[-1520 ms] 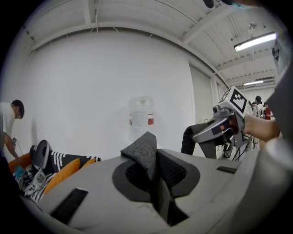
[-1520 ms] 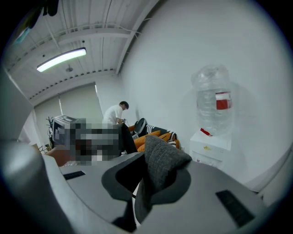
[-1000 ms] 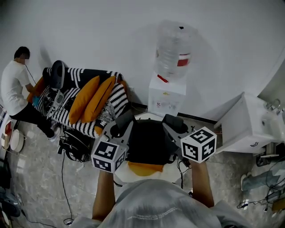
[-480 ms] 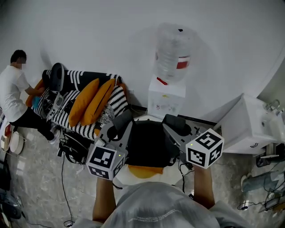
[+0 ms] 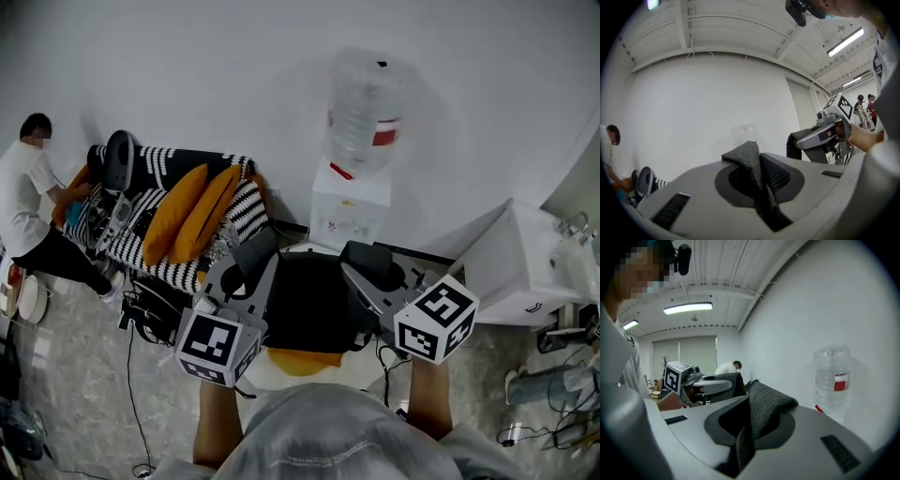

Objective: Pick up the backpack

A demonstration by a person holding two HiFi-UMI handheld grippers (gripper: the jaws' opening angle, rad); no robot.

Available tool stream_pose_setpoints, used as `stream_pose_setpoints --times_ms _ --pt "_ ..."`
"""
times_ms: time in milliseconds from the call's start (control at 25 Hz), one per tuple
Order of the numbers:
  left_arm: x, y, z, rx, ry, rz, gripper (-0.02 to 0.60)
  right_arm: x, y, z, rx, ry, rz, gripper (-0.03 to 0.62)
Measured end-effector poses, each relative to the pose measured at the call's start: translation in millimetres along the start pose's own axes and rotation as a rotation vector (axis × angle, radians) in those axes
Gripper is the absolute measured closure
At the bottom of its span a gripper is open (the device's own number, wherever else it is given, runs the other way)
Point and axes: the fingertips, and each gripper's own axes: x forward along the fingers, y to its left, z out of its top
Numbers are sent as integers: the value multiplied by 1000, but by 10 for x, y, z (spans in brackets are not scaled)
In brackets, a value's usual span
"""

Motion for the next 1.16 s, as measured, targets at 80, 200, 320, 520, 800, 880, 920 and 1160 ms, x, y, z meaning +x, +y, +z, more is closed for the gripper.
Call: stream_pose_setpoints --times_ms 80,200,320,520,800,880,920,1160 --pt "12 1 4 0 0 -3 534 7 0 -4 -9 4 -1 560" --pt "26 -24 10 5 -2 -10 532 -2 -18 -12 -17 3 -8 562" --pt "27 -33 4 3 -1 -14 532 -2 -19 -20 -22 5 -8 563" --pt "52 -33 -36 1 12 -15 532 17 -46 -55 -12 11 -2 563" --pt "56 -36 -52 -2 22 -17 532 54 -47 -81 -3 25 7 563" --pt "59 -28 -59 -2 25 -16 532 67 -50 -88 0 27 11 563" --pt "66 -27 -66 -3 28 -16 532 74 -56 -96 3 29 12 563" --pt "114 -11 -131 -8 41 -16 532 131 -106 -163 17 39 21 563"
